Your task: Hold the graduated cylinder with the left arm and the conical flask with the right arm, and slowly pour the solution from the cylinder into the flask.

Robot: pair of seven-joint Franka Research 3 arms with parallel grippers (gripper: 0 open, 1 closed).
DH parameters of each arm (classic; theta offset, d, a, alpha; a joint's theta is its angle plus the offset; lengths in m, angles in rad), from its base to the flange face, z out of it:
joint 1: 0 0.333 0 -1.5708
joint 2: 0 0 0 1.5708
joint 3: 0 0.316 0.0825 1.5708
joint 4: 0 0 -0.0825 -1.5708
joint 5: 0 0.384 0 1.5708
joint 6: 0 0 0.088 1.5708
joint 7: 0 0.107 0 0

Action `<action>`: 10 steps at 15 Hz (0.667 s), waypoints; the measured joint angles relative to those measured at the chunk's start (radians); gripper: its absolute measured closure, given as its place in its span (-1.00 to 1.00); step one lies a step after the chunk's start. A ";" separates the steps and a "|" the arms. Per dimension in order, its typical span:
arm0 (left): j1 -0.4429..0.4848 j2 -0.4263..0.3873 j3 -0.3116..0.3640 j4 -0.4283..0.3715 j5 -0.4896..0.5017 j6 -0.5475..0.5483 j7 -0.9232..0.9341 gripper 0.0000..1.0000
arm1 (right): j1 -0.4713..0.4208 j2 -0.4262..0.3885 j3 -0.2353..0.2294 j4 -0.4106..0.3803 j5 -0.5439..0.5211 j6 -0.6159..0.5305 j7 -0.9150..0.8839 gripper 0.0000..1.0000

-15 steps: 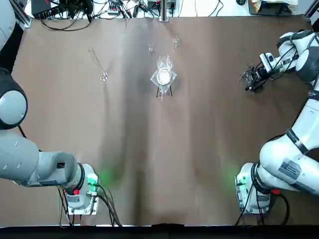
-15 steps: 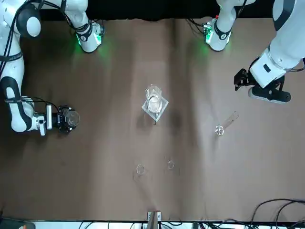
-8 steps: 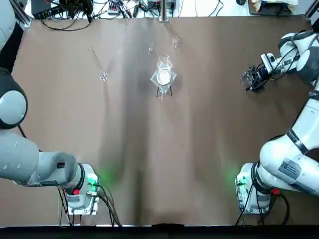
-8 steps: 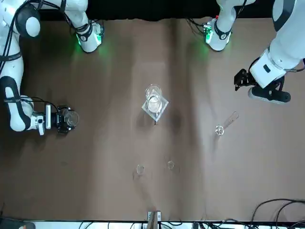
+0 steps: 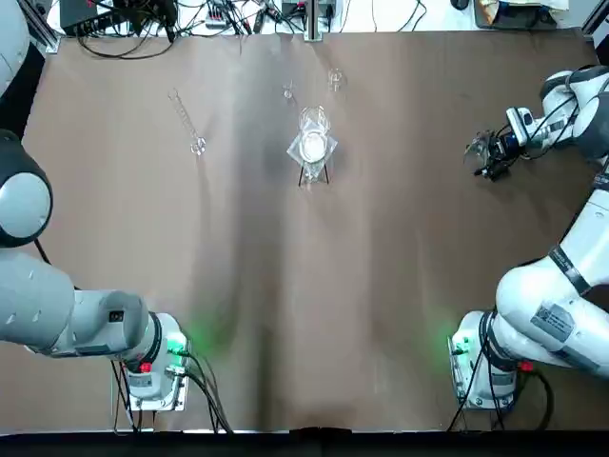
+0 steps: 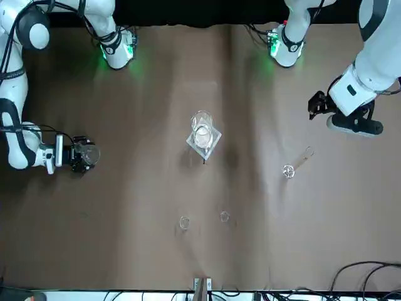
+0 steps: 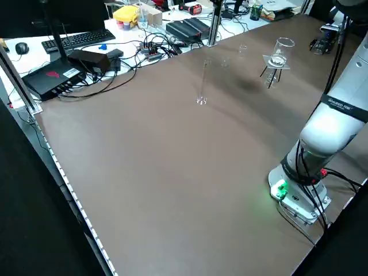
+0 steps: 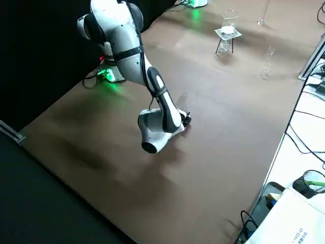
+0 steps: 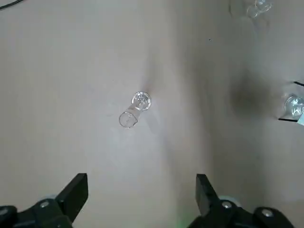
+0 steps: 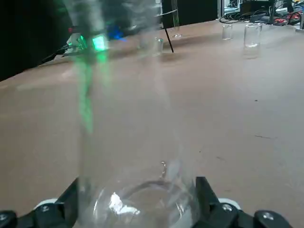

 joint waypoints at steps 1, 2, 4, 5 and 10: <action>0.000 0.000 0.000 0.000 0.000 0.001 0.000 -1.00 | -0.001 0.001 0.000 0.000 0.001 -0.001 -0.001 -0.98; 0.000 0.000 0.000 0.000 0.000 0.003 0.000 -1.00 | -0.001 0.001 0.000 0.000 0.002 -0.001 -0.001 -0.98; 0.000 0.005 0.000 0.000 0.000 0.020 0.000 -1.00 | -0.001 0.001 0.000 0.001 0.002 0.000 -0.003 -0.98; 0.000 0.008 0.000 0.000 0.000 0.022 0.000 -1.00 | -0.001 0.001 0.000 0.001 0.002 0.000 -0.003 -0.98; 0.000 0.015 0.000 0.000 0.000 0.027 0.000 -1.00 | -0.024 0.001 -0.004 0.013 0.000 0.013 -0.029 -0.98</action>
